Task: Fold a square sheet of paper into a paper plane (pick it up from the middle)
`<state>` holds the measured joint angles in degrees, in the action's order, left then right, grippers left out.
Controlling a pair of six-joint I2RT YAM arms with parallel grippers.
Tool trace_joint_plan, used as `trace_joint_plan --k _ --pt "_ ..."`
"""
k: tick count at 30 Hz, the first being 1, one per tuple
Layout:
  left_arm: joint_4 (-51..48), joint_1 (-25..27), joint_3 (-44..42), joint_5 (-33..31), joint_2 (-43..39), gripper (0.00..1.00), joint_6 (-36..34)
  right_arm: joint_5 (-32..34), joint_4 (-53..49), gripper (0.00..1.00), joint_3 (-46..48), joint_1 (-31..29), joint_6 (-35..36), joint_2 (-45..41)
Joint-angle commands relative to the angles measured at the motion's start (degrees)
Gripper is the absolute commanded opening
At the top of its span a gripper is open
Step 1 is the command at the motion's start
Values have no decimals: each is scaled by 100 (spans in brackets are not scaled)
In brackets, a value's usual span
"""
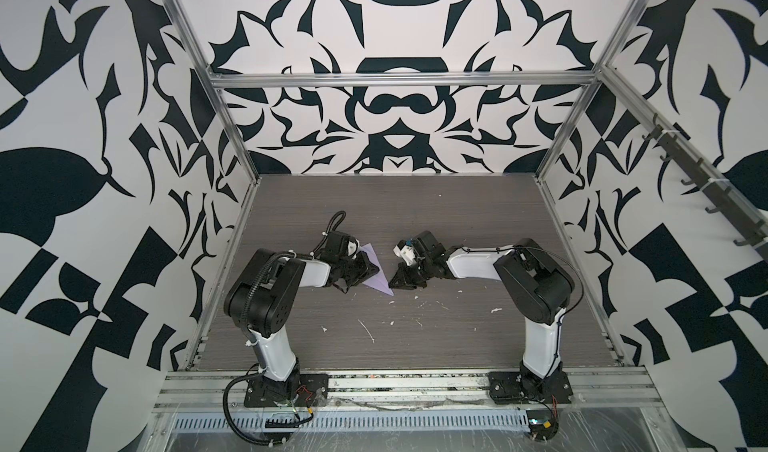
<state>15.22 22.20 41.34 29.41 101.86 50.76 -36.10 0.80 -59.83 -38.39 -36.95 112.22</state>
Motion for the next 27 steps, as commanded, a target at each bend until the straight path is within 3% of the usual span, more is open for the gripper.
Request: trace_joint_plan --k 1,27 --pt "-158 19 -125 -129 97 10 -32 -11 -25 4 -7 -37 -25 83" --pt "-277 15 -129 -249 105 8 -14 81 -366 6 -11 -187 136 -270"
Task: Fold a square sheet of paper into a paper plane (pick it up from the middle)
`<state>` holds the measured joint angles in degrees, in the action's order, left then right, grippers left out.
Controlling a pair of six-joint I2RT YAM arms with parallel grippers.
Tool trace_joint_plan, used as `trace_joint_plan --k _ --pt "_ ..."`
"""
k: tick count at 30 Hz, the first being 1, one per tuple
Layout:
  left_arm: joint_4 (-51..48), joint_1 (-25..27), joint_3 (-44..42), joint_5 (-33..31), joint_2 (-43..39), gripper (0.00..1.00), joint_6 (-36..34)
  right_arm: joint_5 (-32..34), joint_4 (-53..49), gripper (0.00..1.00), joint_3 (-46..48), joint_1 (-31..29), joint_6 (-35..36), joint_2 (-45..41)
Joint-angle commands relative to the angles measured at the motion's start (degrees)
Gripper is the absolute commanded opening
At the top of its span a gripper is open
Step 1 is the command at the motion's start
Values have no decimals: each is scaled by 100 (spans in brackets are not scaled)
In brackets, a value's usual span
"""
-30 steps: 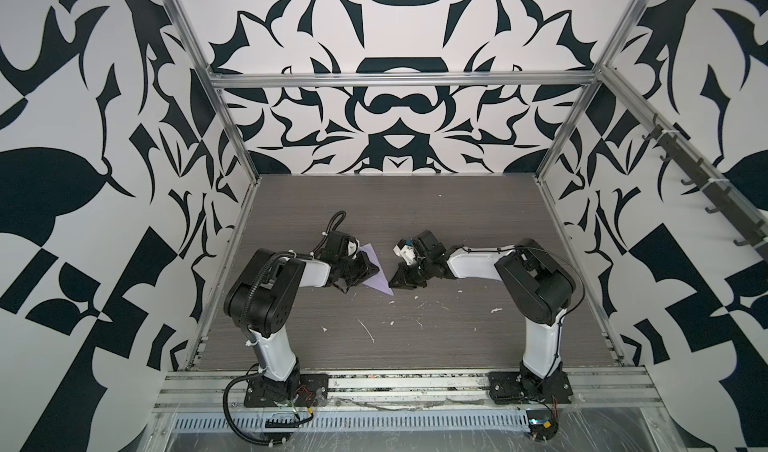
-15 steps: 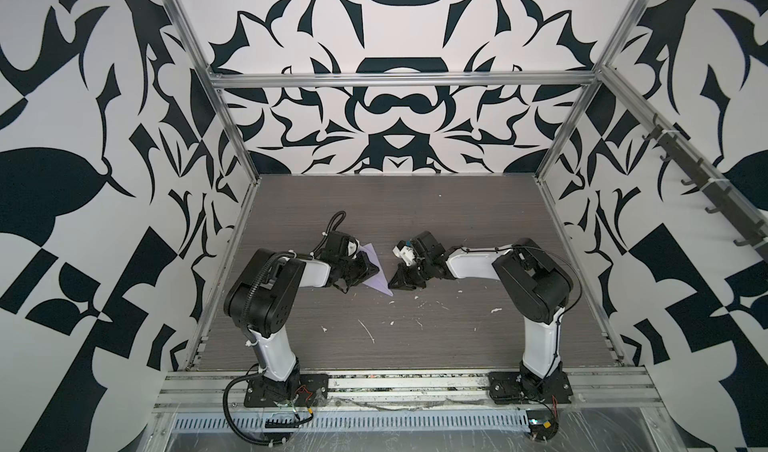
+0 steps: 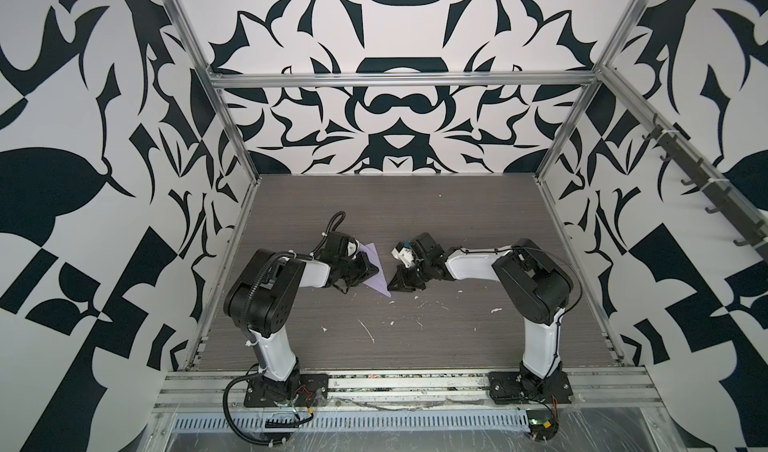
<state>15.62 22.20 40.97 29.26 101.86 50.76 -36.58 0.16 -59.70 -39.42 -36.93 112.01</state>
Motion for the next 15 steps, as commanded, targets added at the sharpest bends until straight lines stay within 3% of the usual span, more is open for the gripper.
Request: trace_joint_plan --k 1,8,15 --pt "-341 19 -84 -239 107 8 -23 196 -405 6 -60 -99 199 -241" --pt "-373 20 -65 -232 107 8 -23 724 -79 11 60 -101 207 -939" --pt "-382 13 -42 -234 107 8 -23 357 912 8 193 -110 -595 -614"
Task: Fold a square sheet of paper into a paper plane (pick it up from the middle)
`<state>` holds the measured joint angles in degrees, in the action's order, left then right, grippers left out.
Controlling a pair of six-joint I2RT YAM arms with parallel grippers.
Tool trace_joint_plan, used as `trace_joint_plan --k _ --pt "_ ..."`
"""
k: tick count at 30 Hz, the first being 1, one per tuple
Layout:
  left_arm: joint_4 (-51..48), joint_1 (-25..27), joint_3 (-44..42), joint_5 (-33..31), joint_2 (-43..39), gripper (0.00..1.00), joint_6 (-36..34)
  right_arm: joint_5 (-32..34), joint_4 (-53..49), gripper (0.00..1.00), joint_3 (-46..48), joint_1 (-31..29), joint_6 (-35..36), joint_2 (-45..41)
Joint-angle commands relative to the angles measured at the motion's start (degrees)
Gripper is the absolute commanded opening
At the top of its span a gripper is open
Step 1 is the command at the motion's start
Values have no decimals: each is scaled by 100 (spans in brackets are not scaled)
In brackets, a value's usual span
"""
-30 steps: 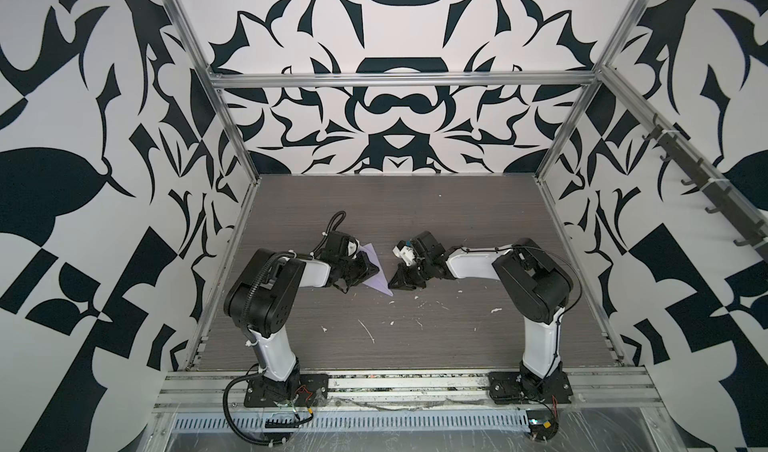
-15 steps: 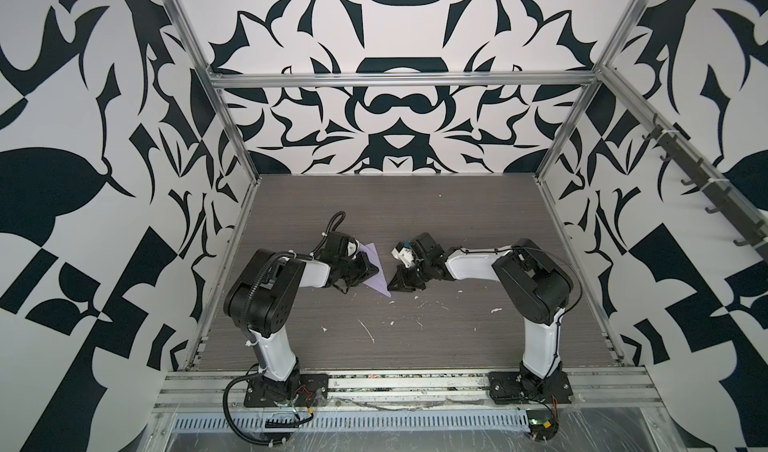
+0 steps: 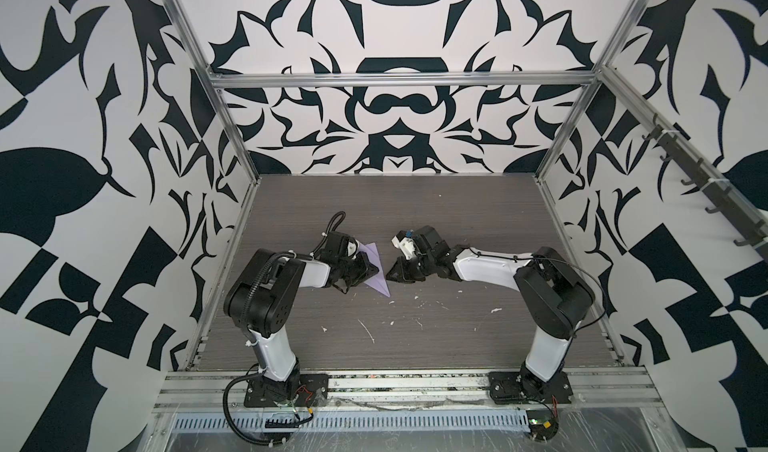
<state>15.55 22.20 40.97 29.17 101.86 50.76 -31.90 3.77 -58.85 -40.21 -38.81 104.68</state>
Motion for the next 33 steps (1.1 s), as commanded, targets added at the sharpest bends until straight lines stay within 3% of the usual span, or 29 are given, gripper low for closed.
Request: trace_joint_plan --k 1,5,14,33 --pt "-377 15 -43 -223 109 8 -25 -163 734 7 134 -31 -546 183" --pt "-384 14 -39 -223 122 8 -28 -369 1277 6 206 -42 -927 431" --pt "-336 18 -96 -247 160 8 12 -385 1342 4 286 -38 -1046 726" --pt "-458 19 -64 -412 229 7 77 -703 1235 5 378 -40 -876 961"
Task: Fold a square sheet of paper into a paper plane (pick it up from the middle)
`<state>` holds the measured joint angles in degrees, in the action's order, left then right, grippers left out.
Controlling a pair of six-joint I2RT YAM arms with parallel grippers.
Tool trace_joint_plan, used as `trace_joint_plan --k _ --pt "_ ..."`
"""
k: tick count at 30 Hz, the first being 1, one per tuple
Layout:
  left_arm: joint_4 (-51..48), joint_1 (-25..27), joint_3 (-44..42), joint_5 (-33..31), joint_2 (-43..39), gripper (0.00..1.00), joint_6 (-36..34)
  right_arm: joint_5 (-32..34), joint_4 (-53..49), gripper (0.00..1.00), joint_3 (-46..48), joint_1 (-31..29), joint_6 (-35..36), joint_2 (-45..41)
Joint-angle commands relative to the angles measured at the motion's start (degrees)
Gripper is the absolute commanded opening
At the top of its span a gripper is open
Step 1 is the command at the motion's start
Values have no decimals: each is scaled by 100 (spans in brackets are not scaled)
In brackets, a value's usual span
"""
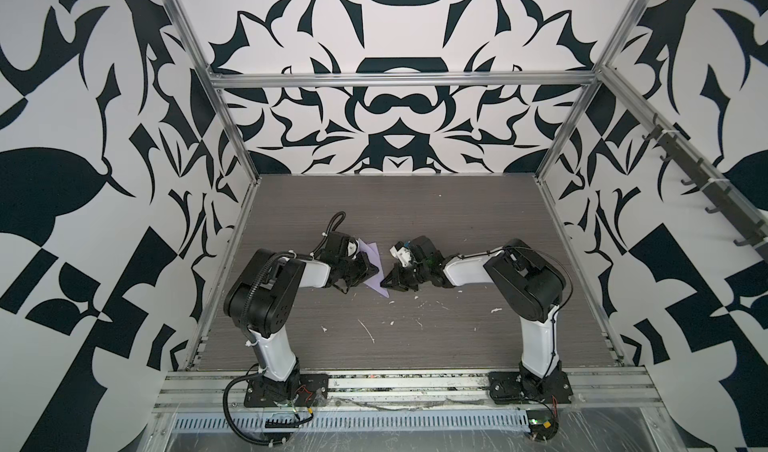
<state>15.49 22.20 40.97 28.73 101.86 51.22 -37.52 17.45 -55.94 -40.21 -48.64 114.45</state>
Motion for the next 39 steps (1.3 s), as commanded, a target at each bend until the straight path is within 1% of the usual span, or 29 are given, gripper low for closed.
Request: trace_joint_plan --k 1,15,30,35,37,39 --pt "-458 19 -71 -382 230 7 36 -161 -139 5 92 -40 122 -47" --pt "-603 15 -55 -502 281 7 57 -282 -392 4 359 -99 259 -193" --pt "-676 21 -10 -485 246 7 40 -234 -568 4 885 -160 333 -716" --pt "-661 14 2 -456 228 7 34 -63 -462 5 762 -154 568 -1328" --pt "-661 21 5 -452 220 7 30 39 -483 5 613 -161 610 -1357" --pt "-663 19 18 -462 207 7 32 69 -466 5 413 -162 606 -1200"
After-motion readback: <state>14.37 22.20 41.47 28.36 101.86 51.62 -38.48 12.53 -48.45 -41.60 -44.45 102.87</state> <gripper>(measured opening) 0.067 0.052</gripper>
